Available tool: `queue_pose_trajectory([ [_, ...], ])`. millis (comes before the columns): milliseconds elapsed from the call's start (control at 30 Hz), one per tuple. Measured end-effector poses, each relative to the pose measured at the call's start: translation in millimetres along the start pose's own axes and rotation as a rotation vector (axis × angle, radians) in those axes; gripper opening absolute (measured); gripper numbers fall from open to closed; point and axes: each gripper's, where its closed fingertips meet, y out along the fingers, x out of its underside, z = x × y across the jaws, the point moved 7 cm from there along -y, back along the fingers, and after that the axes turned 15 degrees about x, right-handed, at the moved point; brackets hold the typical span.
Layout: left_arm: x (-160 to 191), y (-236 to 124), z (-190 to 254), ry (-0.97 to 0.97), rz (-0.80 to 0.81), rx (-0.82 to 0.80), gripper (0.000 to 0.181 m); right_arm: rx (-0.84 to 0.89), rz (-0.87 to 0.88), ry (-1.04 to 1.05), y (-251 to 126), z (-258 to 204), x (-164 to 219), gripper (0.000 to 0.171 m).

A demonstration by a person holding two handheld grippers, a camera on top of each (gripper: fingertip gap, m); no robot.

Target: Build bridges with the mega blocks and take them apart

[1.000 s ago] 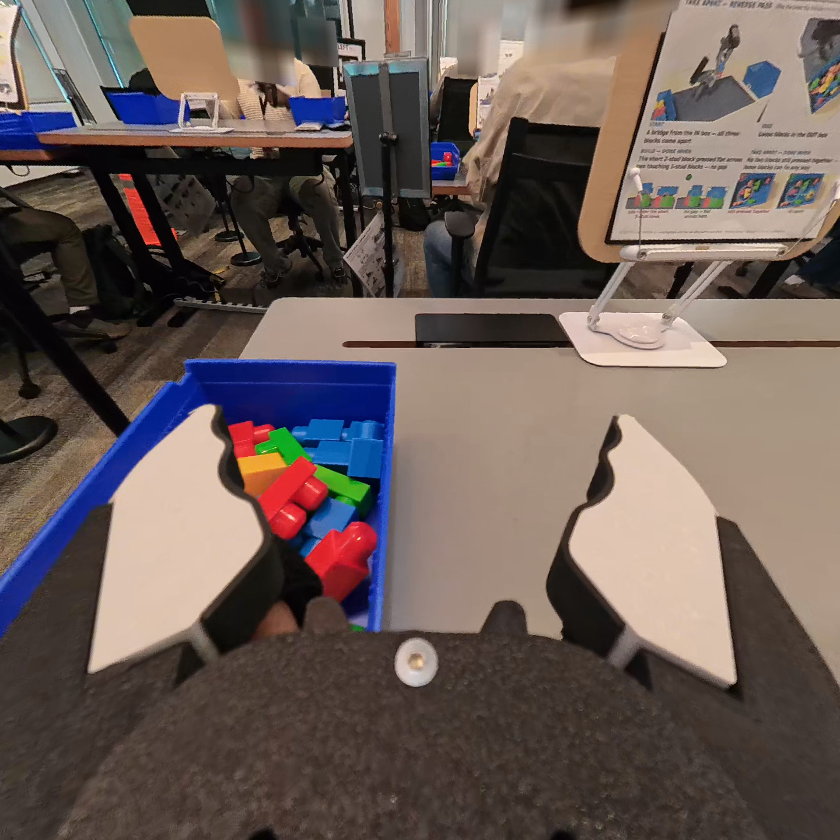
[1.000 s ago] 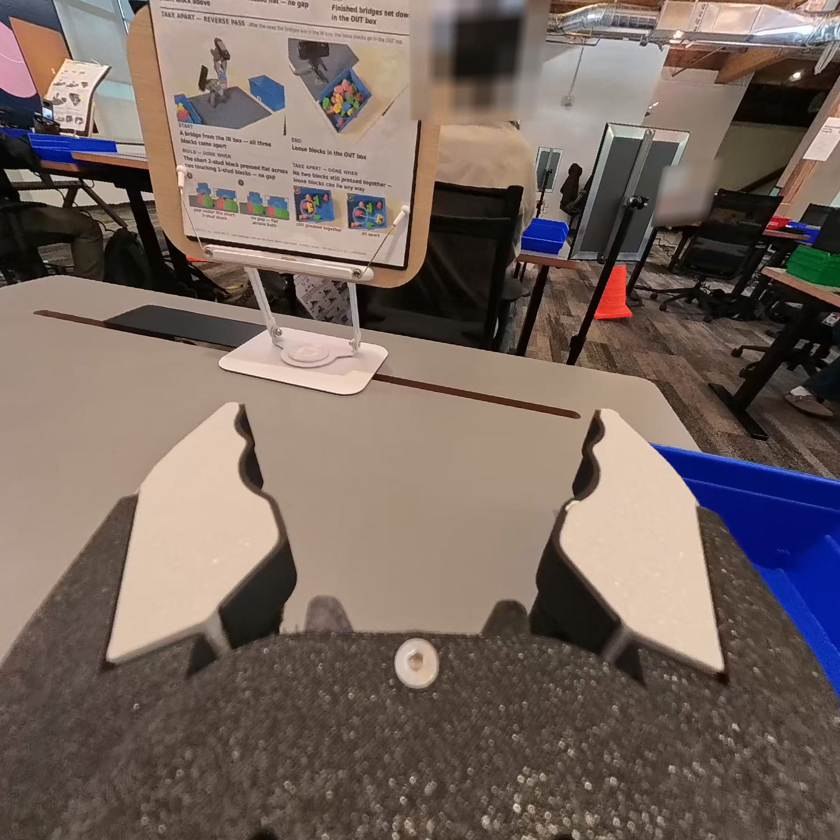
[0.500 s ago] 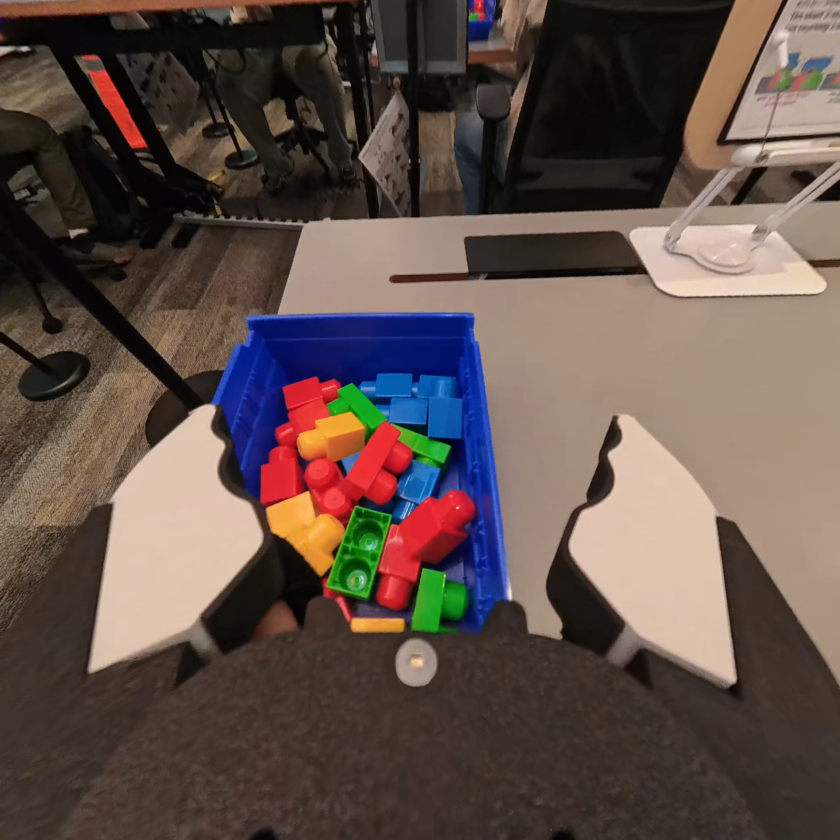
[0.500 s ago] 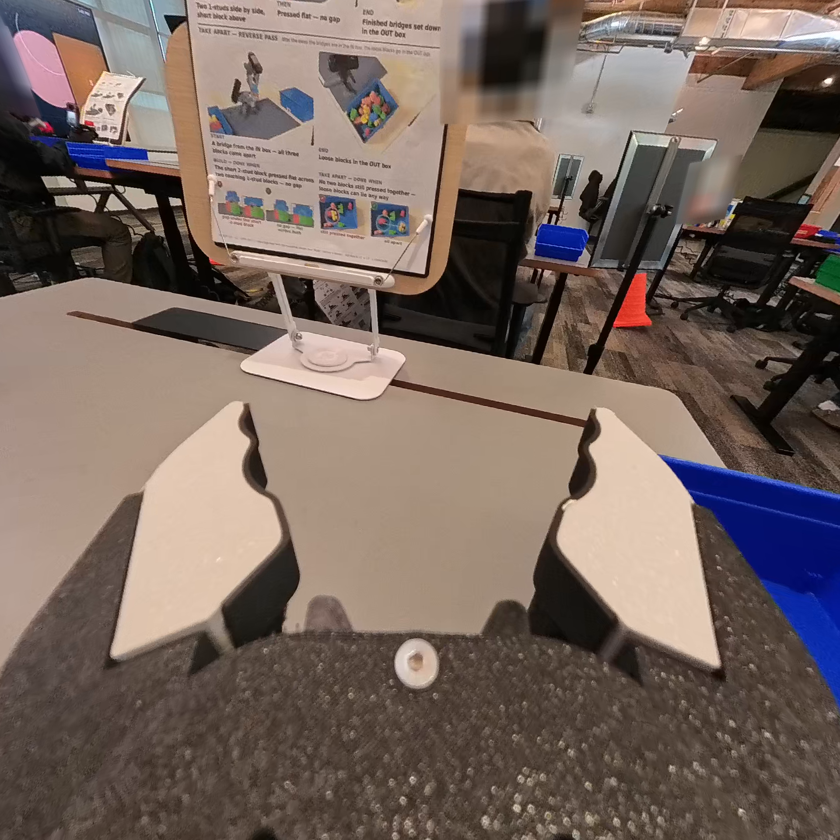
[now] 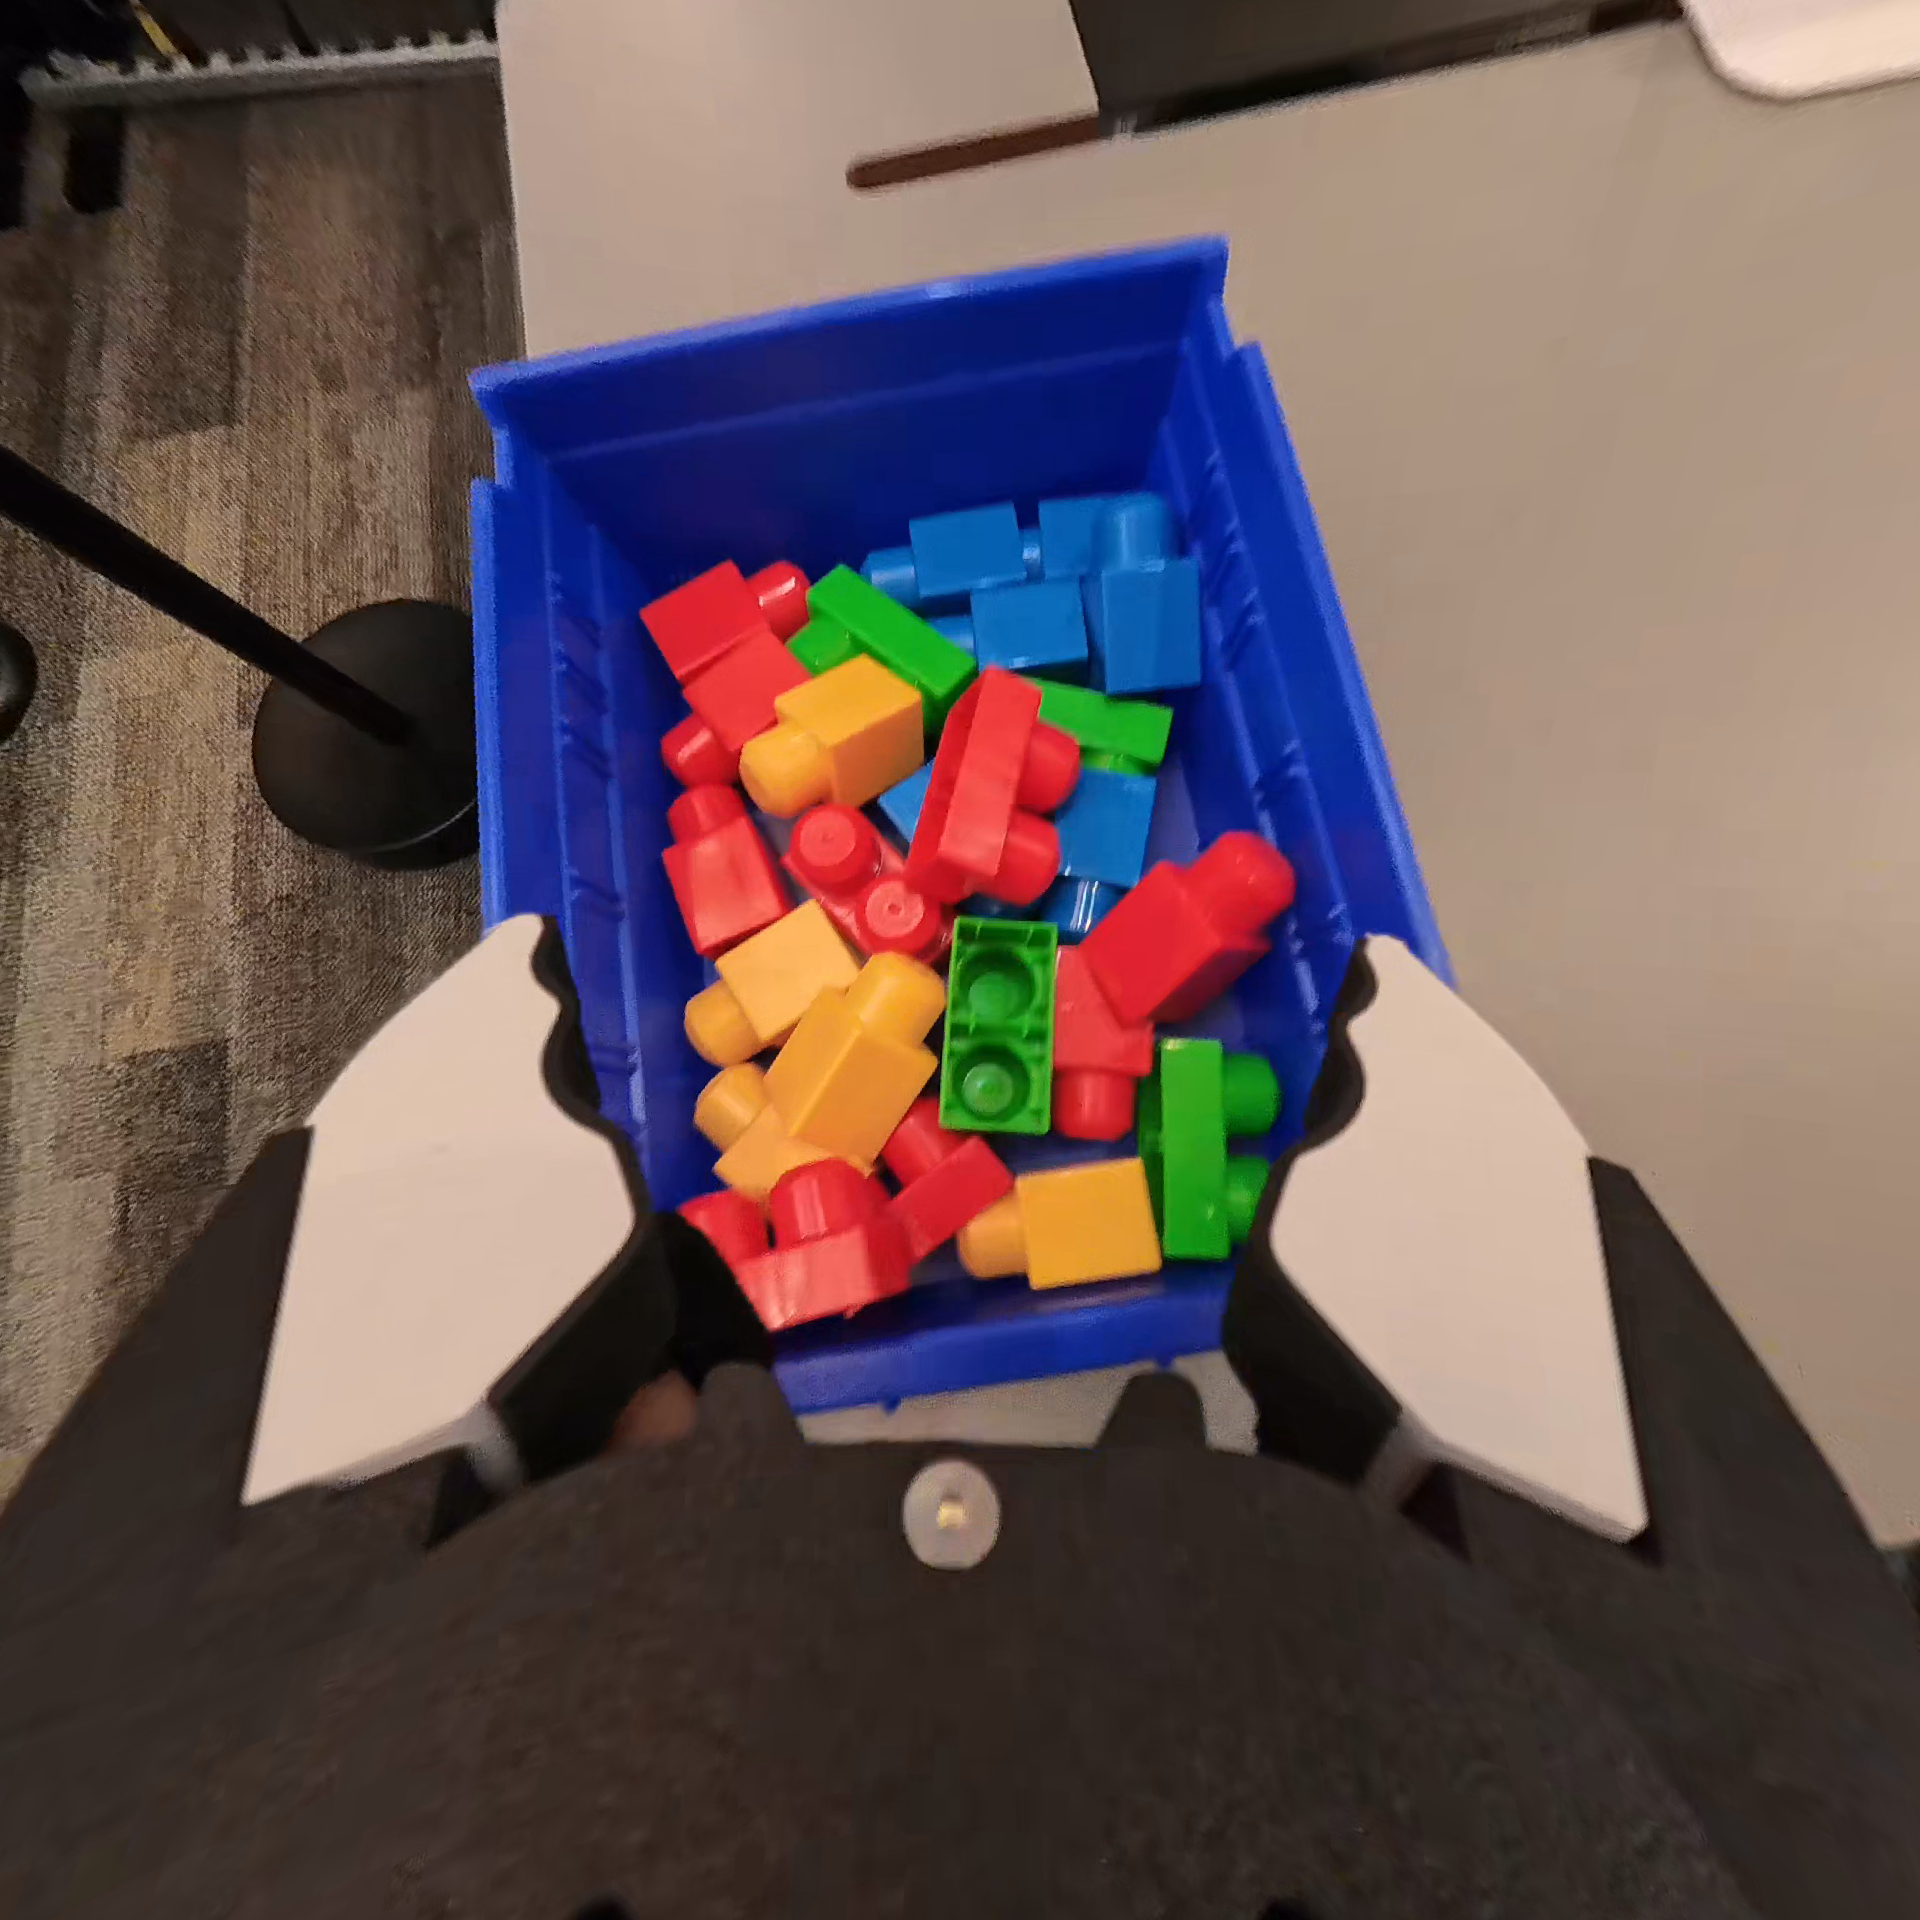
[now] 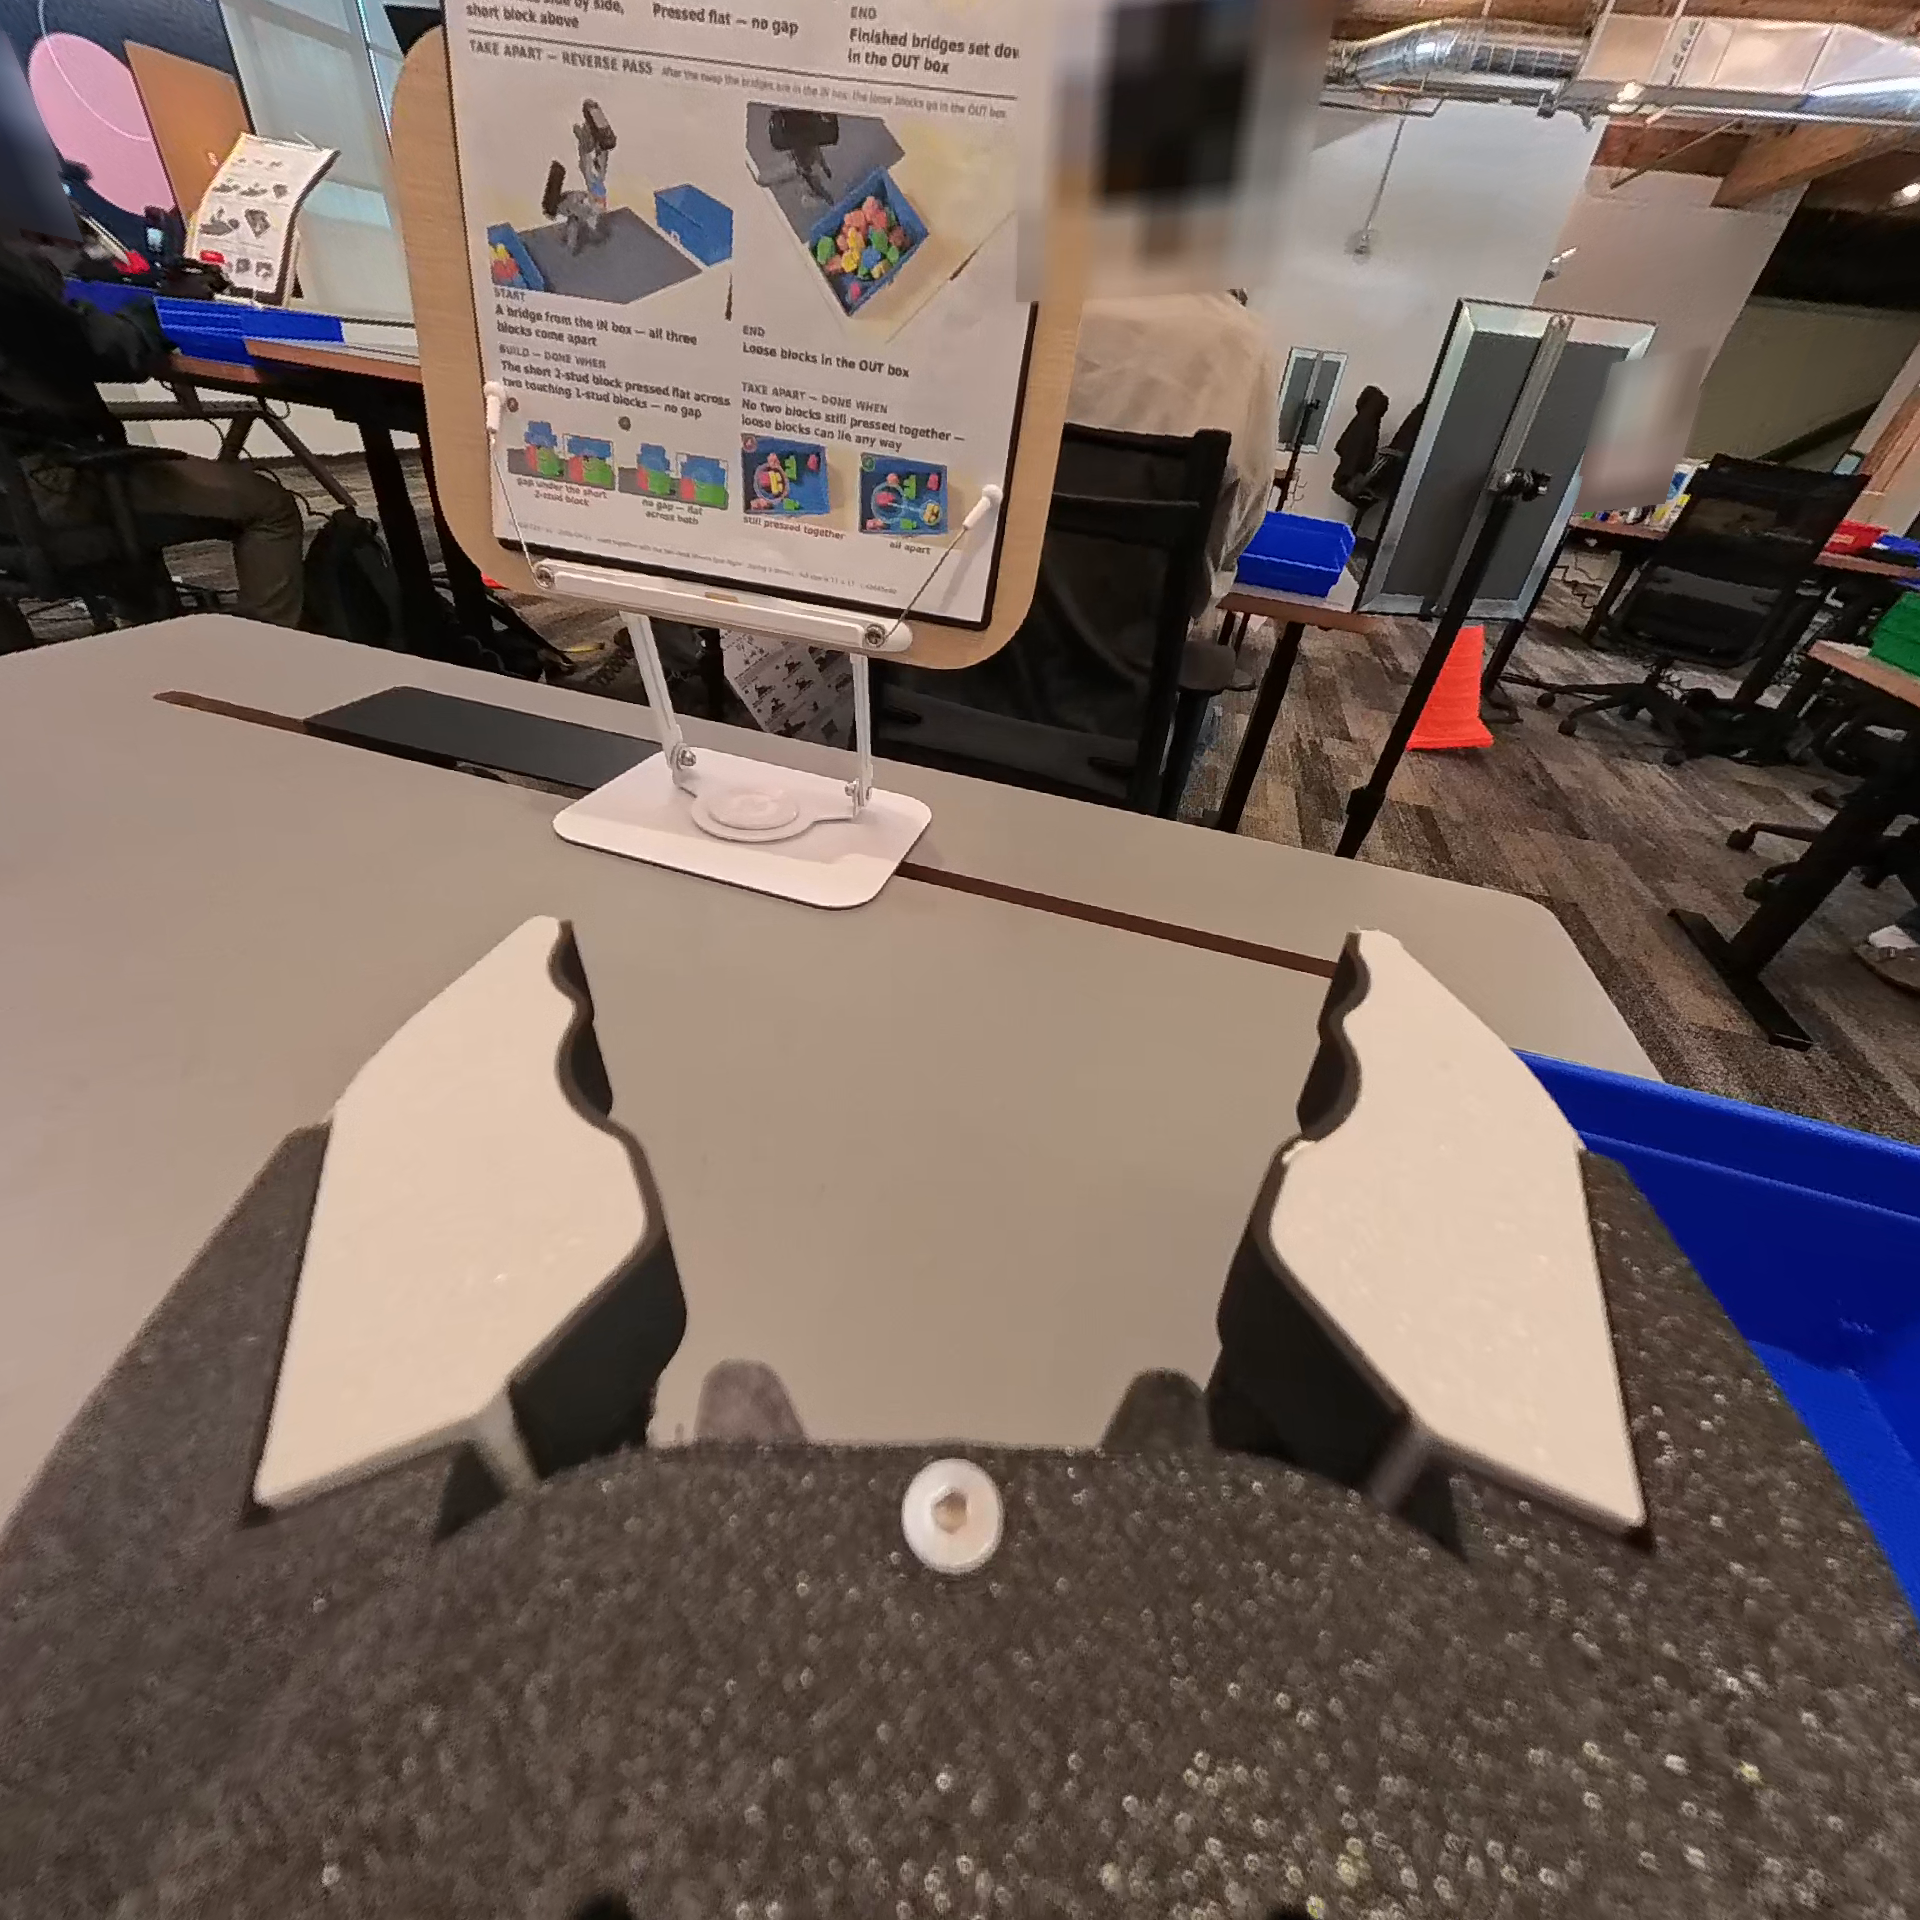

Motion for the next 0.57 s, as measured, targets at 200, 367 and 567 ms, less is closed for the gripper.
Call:
queue_pose_trajectory([
  [200, 17.6, -0.2, -14.8, 0.078, -0.213, 0.000, 0.121, -0.012, -0.004, 0.004, 3.3, -4.4, 2.3, 0.130],
  [367, 17.7, 9.3, -26.6, 0.108, -0.328, 0.050, 0.113, -0.022, -0.004, -0.006, 4.7, -8.7, 1.6, 0.130],
  [567, 16.3, 18.8, -42.3, 0.133, -0.448, 0.074, 0.098, -0.015, -0.001, -0.012, 4.6, -7.6, -0.7, 0.130],
])
